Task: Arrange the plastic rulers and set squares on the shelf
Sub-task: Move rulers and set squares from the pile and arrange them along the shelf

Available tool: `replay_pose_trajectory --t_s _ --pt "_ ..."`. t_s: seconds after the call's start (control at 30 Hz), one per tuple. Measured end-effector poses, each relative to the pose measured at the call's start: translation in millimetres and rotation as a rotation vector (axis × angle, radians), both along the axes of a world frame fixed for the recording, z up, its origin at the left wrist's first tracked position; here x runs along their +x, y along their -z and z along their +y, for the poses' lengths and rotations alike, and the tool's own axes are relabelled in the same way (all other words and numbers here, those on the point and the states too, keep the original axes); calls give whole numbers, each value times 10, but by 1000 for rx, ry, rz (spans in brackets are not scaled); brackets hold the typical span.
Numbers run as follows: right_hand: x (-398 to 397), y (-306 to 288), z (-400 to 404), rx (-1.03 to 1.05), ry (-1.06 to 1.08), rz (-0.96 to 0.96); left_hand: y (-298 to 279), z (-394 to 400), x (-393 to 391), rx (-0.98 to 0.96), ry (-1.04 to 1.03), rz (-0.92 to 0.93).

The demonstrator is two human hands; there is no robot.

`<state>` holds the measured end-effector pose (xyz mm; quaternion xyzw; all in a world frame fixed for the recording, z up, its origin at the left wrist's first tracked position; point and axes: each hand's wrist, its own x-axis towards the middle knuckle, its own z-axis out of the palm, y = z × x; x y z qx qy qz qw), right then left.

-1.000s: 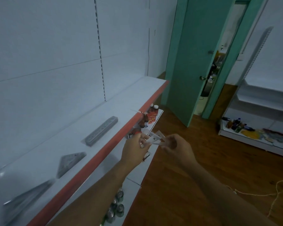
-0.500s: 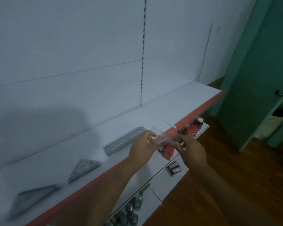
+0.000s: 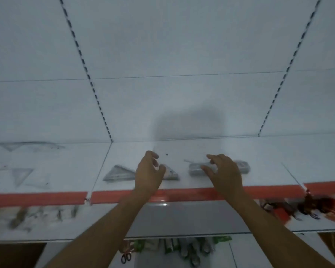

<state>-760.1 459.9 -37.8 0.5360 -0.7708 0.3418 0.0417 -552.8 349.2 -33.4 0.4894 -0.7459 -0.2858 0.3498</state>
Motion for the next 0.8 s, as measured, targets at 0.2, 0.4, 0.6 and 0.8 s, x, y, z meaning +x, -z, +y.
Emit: replay_pose_trajectory --t_s 0.2,0.4,0.6,0.8 --pt "527 127 -464 89 -88 186 17 -106 671 39 -155 8" --pt "815 186 -685 183 -72 309 36 -344 1090 21 -197 -6" --pt "885 232 -755 290 5 300 138 -491 1258 9 -156 -5" --pt "866 231 -763 364 0 303 192 -526 1276 5 -132 3"
